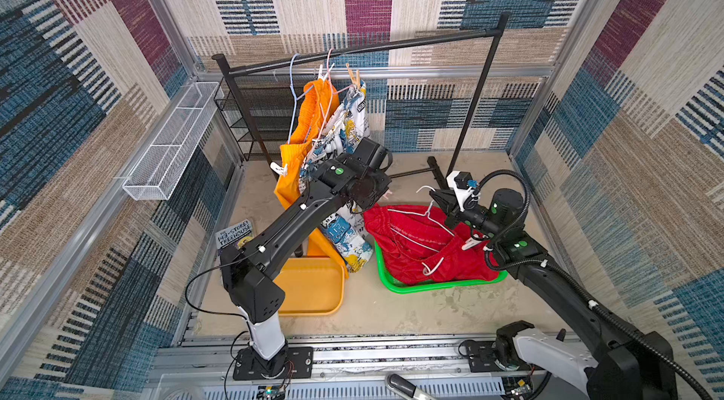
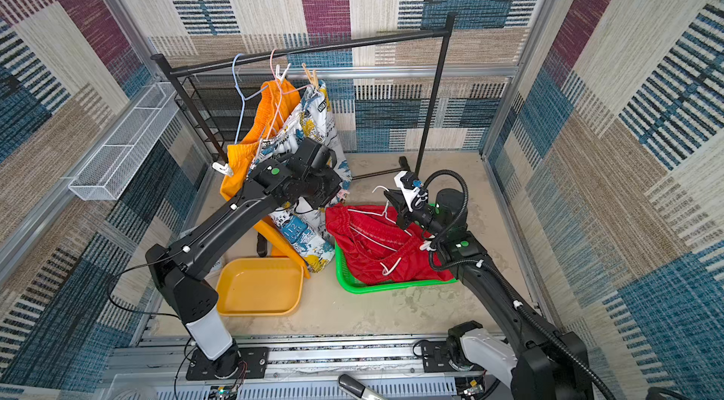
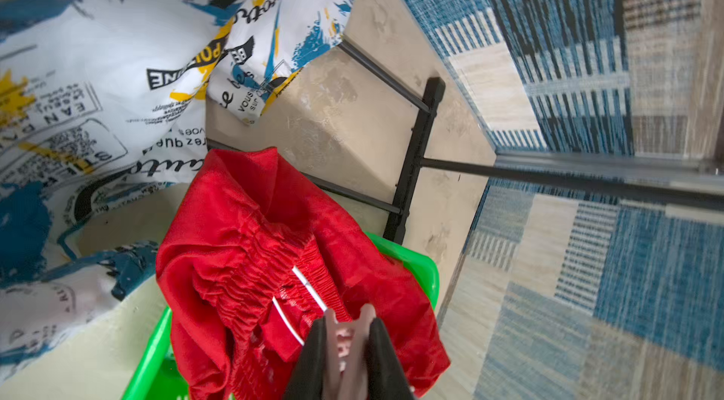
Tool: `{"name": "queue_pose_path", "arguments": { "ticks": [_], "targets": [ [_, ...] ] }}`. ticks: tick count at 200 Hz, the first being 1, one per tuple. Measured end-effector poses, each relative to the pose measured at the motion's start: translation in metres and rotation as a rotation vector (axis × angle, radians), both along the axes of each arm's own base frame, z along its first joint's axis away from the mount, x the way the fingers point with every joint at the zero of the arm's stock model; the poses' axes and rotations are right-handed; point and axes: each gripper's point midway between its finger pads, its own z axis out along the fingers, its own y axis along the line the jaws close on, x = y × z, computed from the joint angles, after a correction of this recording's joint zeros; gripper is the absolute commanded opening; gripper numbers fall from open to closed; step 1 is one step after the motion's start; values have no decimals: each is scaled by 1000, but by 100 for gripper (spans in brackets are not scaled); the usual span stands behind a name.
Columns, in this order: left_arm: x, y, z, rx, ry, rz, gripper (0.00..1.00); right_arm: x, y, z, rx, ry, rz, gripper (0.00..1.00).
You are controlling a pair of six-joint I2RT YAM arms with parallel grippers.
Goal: Remove the clothespins securing shorts to the hanger
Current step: Remove the clothespin from the hanger, then place the clothespin in the storage box.
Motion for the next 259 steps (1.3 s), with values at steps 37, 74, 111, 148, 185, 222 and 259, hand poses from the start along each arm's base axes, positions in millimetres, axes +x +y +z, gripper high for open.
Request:
{"name": "queue_pose_path", "arguments": {
  "ticks": [37,74,111,148,185,222,259],
  "targets": [
    [-24,-4,7,64,-64,-193,11,12,-7,-6,23,48,-69,0],
    [-56,7,-1,159,-109,-345,14,17,-11,-9,37,77,-109,0],
    [-96,22,-21,225,-134,-509,12,20,-14,-11,44,89,-132,0],
    [-141,45,-42,280,-186,-638,13,22,-14,-10,45,94,-138,0],
    [-168,81,-82,358,-182,-662,13,25,-13,-10,42,101,-139,0],
    [-178,121,-127,466,-122,-577,13,26,-13,-11,47,107,-139,0],
    [-171,150,-149,544,-79,-434,13,26,-12,-13,50,114,-136,0]
  ]
}}
